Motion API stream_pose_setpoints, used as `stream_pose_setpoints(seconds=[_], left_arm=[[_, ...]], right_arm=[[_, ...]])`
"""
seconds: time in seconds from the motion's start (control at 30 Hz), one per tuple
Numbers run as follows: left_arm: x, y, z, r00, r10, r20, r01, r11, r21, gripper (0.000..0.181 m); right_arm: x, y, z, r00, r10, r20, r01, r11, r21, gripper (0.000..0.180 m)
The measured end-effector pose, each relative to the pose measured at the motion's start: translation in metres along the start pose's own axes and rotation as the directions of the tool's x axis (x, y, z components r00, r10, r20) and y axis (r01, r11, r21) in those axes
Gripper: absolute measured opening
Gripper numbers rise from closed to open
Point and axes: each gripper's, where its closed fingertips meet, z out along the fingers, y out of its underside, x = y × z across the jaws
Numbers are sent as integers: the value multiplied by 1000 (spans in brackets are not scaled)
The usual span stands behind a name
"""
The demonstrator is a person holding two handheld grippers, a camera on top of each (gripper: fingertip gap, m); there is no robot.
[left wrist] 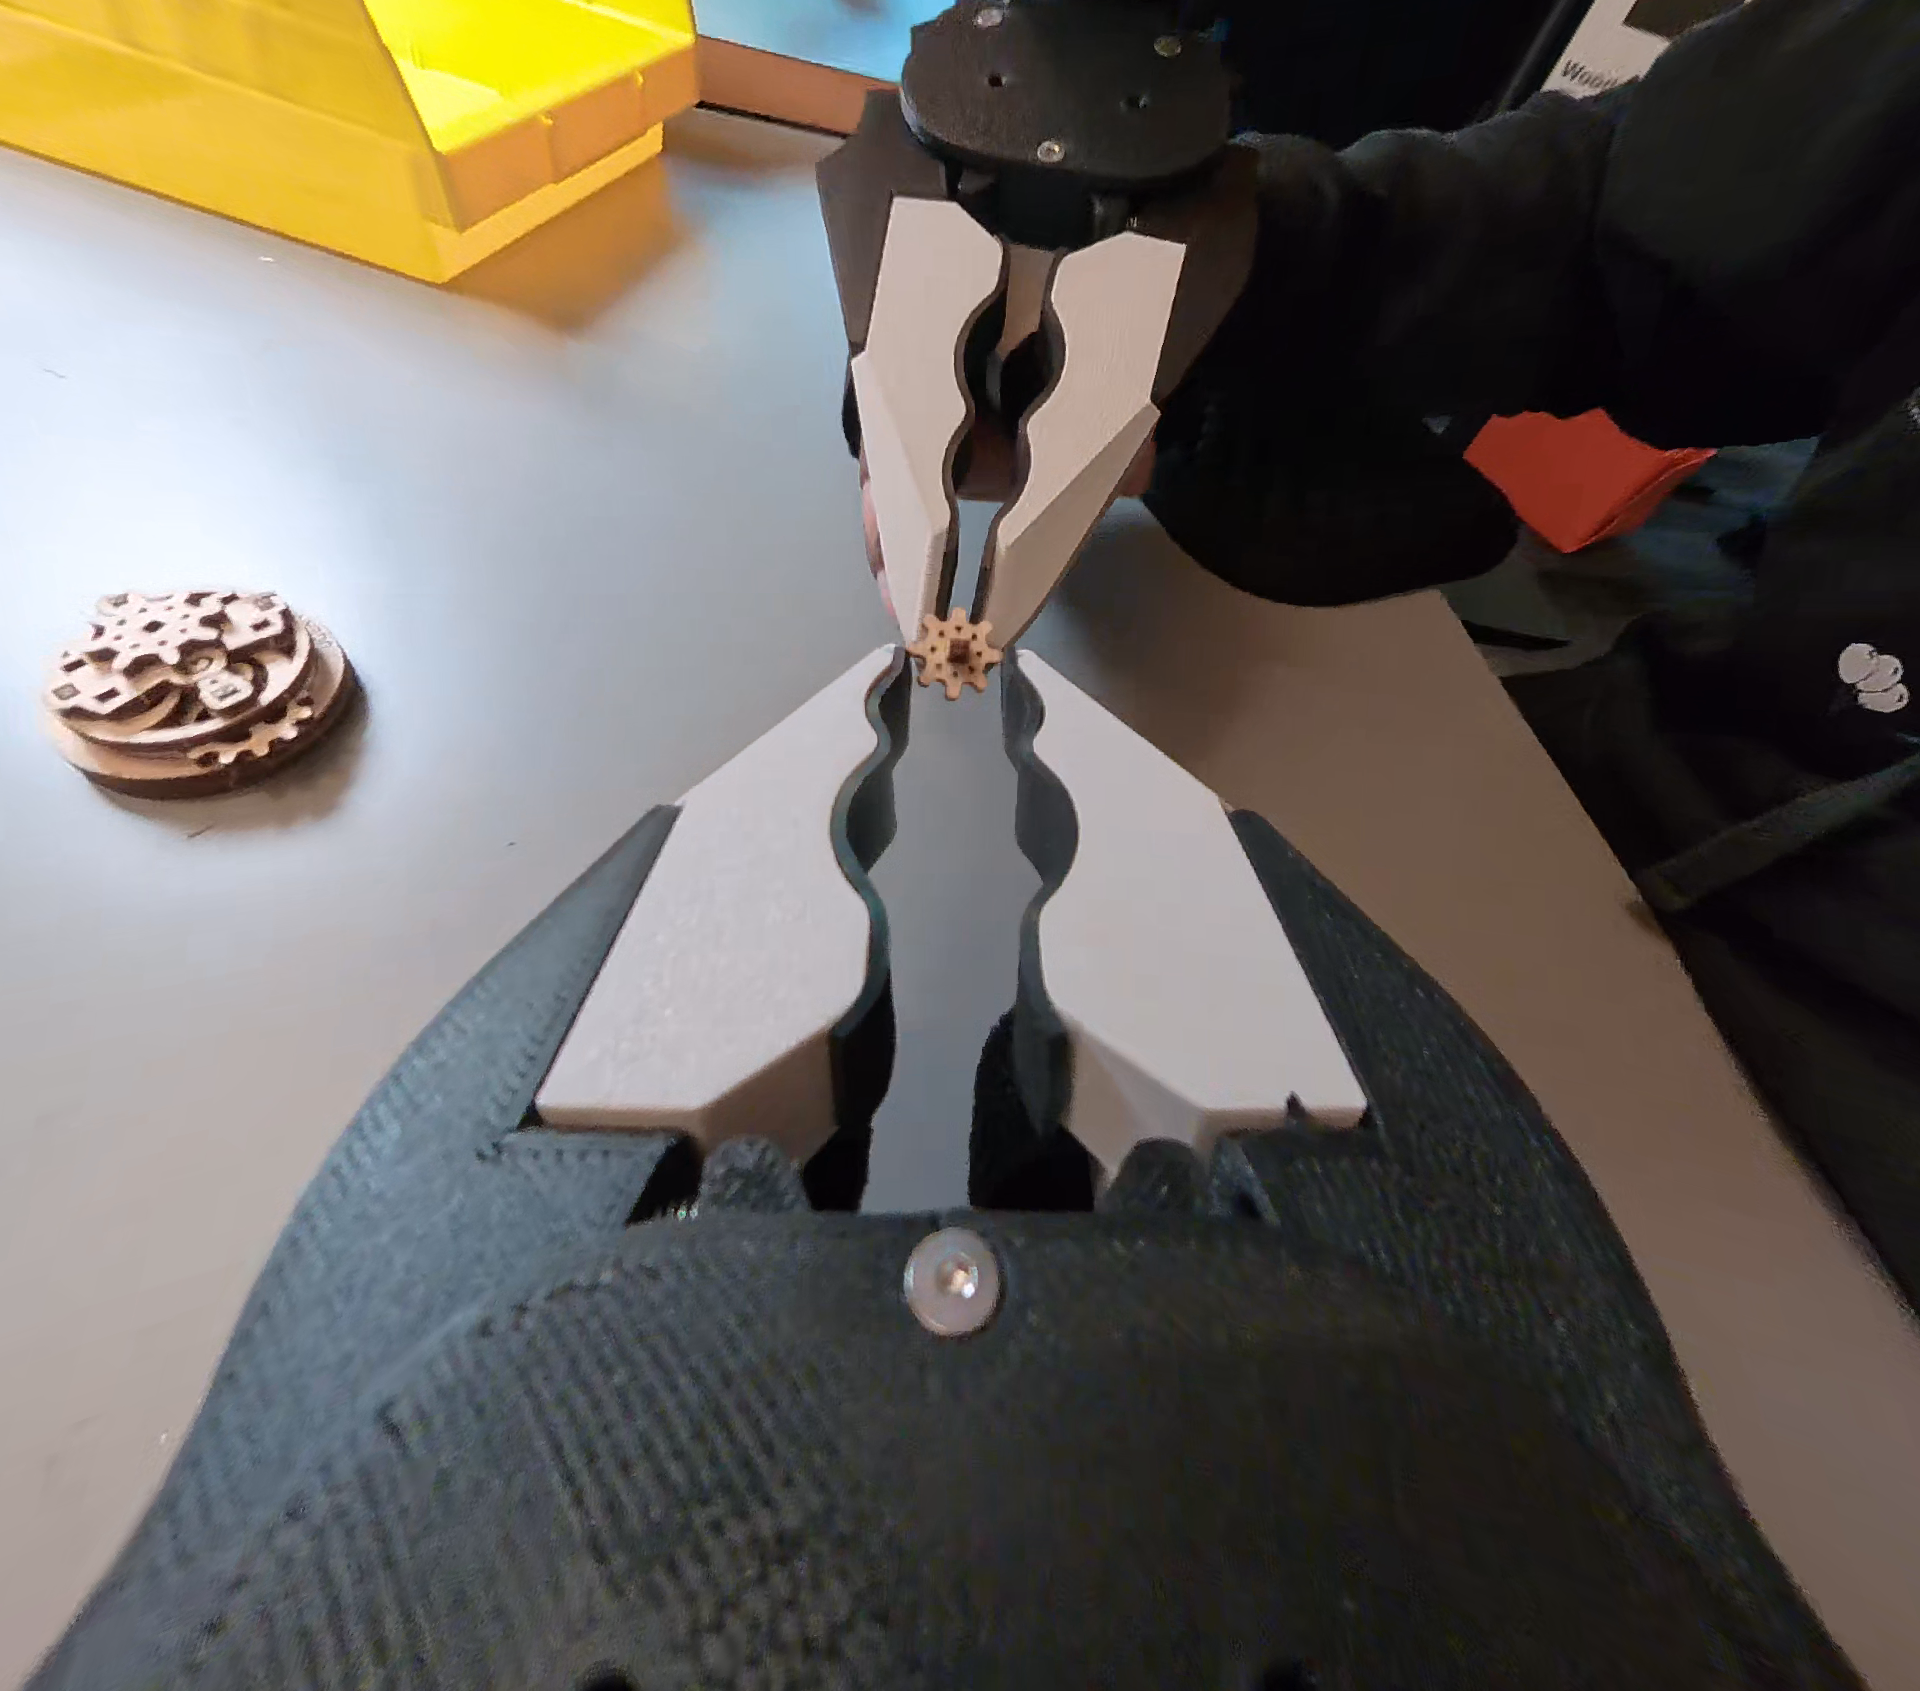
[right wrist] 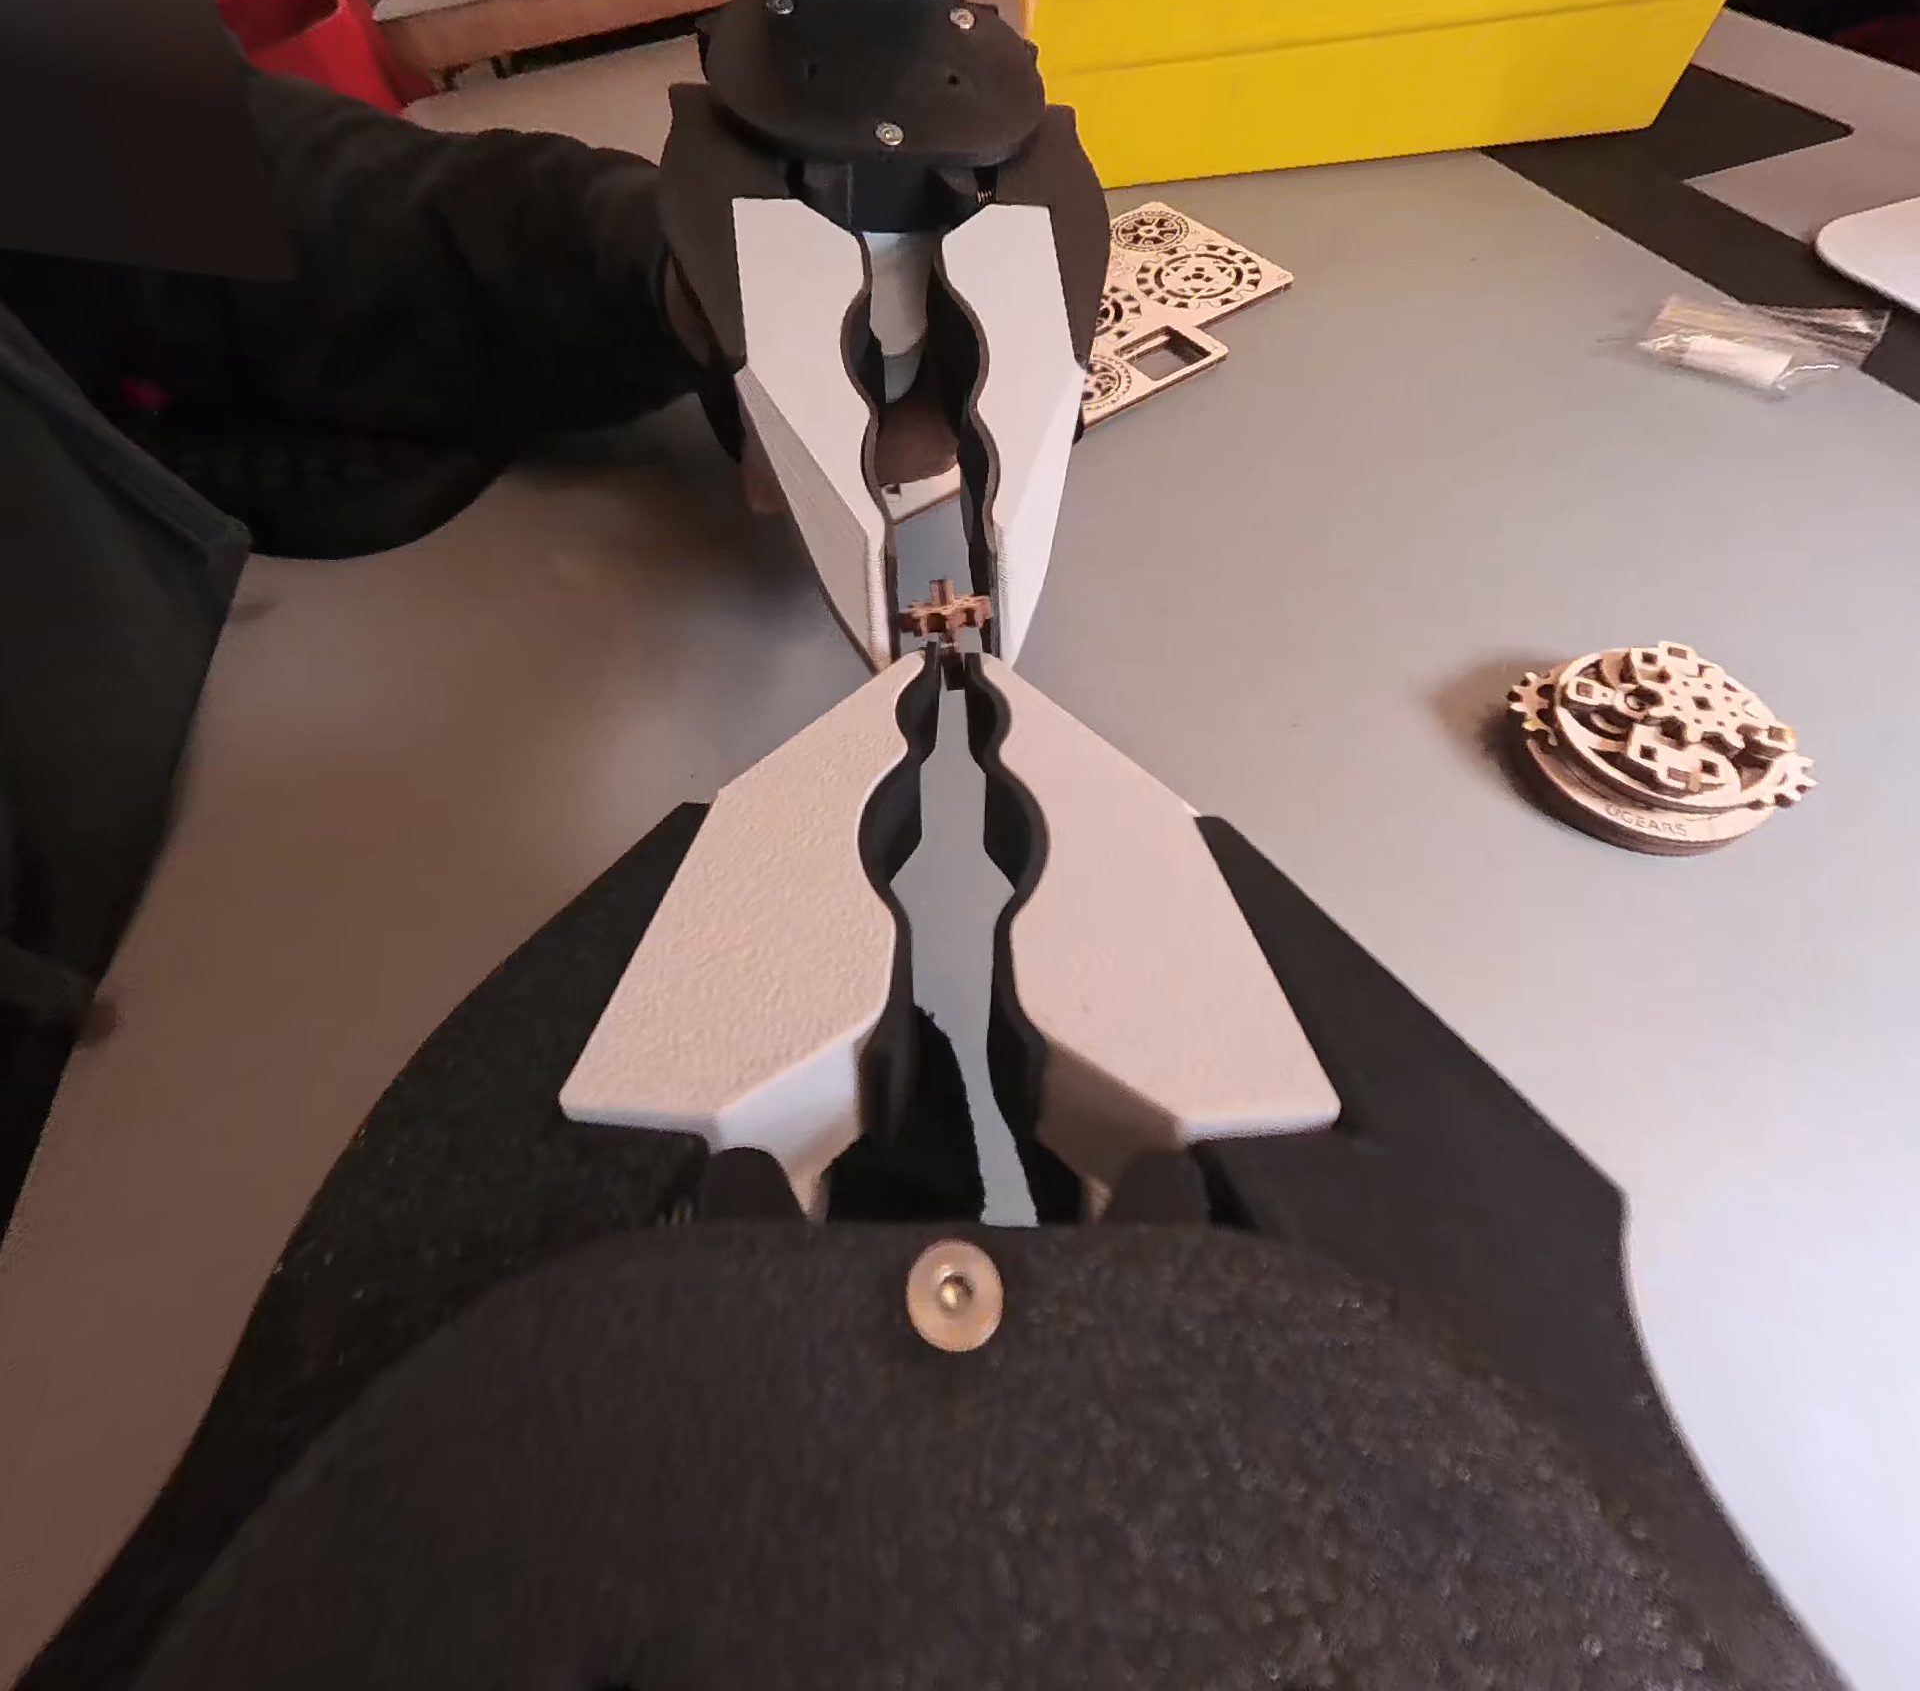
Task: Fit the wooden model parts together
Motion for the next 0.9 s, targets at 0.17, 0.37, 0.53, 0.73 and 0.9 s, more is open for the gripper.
stream_pose_setpoints(seconds=[0.17, 0.37, 0.53, 0.73, 0.9], left_arm=[[-23, 33, -8, 988, 38, 149, 0, 969, -245, 15], [-33, 59, -9, 970, 111, 216, -12, 911, -412, 16], [-35, 65, -7, 969, 121, 218, -14, 900, -435, 17], [-35, 67, -5, 971, 116, 209, -14, 900, -436, 17], [-34, 67, -7, 976, 94, 195, -3, 906, -423, 17]], right_arm=[[19, 25, 1, 997, -23, -69, 12, 986, -164, 11], [36, 50, 18, 994, -97, -54, 68, 914, -399, 18], [44, 53, 25, 994, -106, -19, 83, 870, -486, 17], [44, 56, 28, 992, -125, 35, 124, 835, -537, 9], [42, 56, 30, 991, -126, 55, 136, 834, -535, 8]])
